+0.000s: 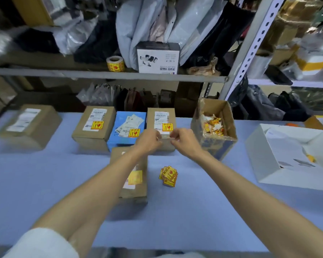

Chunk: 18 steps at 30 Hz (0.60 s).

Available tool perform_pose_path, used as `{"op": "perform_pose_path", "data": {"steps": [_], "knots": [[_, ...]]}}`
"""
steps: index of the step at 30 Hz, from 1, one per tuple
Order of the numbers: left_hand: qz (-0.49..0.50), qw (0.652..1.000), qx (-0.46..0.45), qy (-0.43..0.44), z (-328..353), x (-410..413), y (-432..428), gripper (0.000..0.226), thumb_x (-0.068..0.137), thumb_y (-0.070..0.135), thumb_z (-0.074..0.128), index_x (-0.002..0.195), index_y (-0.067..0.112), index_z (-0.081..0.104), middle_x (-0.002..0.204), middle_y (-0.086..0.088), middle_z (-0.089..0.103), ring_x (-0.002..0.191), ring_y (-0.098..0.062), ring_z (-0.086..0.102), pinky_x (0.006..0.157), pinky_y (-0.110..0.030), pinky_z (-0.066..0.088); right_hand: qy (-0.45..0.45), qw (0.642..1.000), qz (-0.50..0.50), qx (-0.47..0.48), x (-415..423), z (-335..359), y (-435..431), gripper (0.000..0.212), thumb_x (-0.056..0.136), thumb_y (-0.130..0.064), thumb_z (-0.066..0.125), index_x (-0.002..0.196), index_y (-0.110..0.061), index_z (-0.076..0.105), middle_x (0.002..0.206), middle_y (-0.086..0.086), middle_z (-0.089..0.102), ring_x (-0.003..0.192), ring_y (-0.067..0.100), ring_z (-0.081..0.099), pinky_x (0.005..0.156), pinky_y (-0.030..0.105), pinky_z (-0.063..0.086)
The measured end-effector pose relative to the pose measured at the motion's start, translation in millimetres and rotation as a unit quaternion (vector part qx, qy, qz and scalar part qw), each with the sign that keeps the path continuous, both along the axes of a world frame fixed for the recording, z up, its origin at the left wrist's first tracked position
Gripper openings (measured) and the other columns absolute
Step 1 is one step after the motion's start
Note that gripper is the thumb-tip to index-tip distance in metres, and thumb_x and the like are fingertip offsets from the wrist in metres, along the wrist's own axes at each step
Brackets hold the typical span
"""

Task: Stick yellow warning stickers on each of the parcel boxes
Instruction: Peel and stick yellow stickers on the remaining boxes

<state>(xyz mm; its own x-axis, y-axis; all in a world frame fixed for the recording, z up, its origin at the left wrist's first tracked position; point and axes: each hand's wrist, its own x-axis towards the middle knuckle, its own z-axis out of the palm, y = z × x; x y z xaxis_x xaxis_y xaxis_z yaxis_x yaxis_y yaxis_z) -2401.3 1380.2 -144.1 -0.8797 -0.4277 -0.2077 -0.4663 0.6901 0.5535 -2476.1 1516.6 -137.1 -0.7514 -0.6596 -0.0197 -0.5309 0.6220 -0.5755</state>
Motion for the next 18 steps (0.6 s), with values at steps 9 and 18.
{"op": "perform_pose_path", "data": {"steps": [9, 18], "knots": [[0.066, 0.997, -0.021, -0.021, -36.6, 117.1, -43.7, 0.050, 0.085, 0.010, 0.057, 0.134, 0.016, 0.050, 0.138, -0.010, 0.044, 0.128, -0.030, 0.041, 0.103, -0.039, 0.038, -0.058, 0.997, 0.013, 0.040, 86.0, -31.5, -33.0, 0.025, 0.083, -0.016, 0.064, 0.102, 0.001, 0.065, 0.103, 0.014, 0.069, 0.098, 0.030, 0.062, 0.078, 0.037, 0.050], [0.119, 0.968, 0.219, 0.023, -84.2, 198.8, -54.9, 0.069, 0.079, 0.023, 0.068, 0.140, 0.024, 0.034, 0.136, -0.004, 0.049, 0.124, -0.025, 0.049, 0.103, -0.048, 0.043, -0.179, 0.977, -0.117, -0.017, 162.5, -80.0, -45.8, 0.074, 0.074, -0.017, 0.079, 0.136, -0.007, 0.041, 0.127, 0.010, 0.059, 0.115, 0.028, 0.057, 0.094, 0.044, 0.047]]}}
